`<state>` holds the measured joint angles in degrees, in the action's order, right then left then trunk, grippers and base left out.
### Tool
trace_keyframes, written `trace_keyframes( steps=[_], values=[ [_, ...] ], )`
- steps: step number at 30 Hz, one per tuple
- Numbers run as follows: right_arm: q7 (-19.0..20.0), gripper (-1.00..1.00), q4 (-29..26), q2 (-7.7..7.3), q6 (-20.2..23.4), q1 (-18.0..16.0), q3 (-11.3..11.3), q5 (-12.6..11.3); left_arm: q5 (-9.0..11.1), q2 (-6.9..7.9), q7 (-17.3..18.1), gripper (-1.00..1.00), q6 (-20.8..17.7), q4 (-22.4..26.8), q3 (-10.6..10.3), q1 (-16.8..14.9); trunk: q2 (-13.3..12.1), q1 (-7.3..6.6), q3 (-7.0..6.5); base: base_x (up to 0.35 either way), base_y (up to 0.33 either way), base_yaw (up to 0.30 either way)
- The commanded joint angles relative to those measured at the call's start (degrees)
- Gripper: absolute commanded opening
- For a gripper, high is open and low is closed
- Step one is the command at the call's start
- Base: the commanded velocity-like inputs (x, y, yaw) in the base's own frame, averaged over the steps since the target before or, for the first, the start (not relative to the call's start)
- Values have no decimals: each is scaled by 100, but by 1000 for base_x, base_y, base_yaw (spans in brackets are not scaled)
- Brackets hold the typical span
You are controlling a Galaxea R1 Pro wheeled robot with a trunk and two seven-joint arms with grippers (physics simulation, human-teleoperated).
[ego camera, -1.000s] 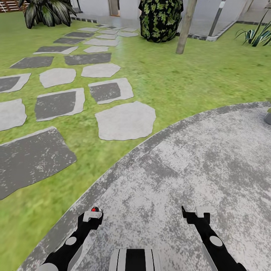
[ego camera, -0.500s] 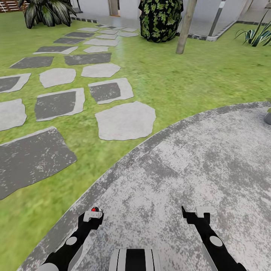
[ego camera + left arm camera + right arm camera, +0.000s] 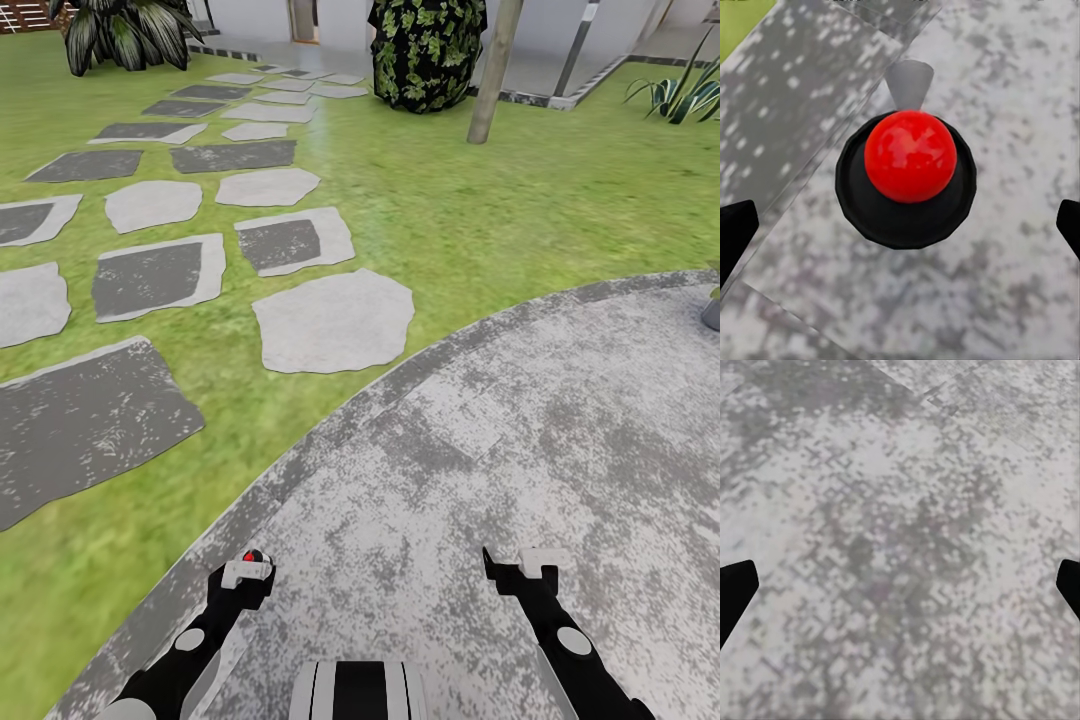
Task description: Pick up the pesticide atomizer in the garden and spray insectifuge to fully cover both potted plants in the garden.
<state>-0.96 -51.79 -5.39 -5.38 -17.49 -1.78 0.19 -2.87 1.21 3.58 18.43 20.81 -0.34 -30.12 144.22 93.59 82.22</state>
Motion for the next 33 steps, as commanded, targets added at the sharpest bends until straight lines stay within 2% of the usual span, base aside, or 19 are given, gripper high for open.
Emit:
trace_keyframes(
  steps=[1, 19, 20, 33],
  values=[
    [-10, 100, 3, -2, -16, -1, 2, 3, -30, 2, 2, 100, 20, -4, -2, -2, 1, -1, 3, 0, 0, 0],
    [-10, 100, 3, 0, -16, 0, 2, 0, -30, 2, 2, 100, 20, -7, -1, -2, 1, -1, 3, 35, 0, 0],
    [-10, 100, 3, -1, -16, 0, 2, 0, -30, 2, 2, -100, 20, -7, -1, -2, 1, -1, 3, 1, 0, 0],
    [-10, 100, 3, 2, -16, 0, 2, -1, -30, 2, 2, -100, 20, 20, -1, -2, 1, -1, 3, 0, 0, 0]
  ],
)
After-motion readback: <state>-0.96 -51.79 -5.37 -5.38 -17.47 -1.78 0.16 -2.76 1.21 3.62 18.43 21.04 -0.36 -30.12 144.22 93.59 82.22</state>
